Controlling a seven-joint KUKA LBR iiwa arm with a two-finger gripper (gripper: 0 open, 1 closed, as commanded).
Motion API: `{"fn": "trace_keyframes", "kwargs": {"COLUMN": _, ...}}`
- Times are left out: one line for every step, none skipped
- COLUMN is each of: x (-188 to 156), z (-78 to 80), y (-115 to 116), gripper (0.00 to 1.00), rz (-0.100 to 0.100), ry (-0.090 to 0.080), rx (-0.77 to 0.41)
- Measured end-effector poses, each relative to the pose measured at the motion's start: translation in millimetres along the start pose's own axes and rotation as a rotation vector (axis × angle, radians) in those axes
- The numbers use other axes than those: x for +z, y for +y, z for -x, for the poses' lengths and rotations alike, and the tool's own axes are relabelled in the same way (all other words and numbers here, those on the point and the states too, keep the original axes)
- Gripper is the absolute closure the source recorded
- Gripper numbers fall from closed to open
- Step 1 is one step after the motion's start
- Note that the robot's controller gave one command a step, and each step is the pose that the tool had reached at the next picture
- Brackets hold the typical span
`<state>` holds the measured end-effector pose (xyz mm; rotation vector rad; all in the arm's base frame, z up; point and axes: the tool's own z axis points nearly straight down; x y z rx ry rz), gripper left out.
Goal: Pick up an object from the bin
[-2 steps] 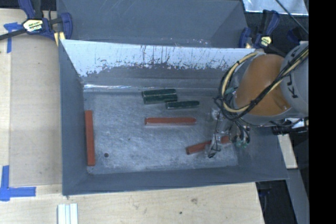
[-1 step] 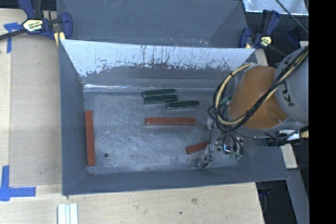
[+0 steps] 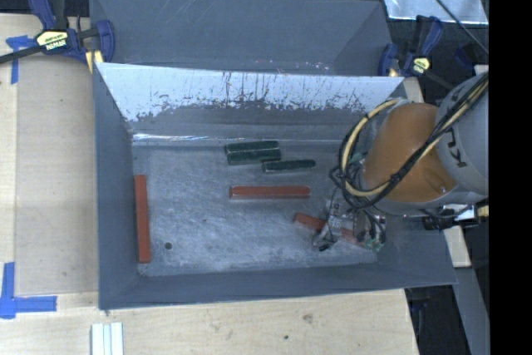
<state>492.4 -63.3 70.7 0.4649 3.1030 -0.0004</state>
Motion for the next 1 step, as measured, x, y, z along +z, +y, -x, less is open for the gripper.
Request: {"fn": "trace_keyframes", "kwargs": {"x": -139.6, "z": 0.9, "y": -10.5, "gripper": 1.00, "rz": 0.001, "ry": -0.007, "rx": 0.005}}
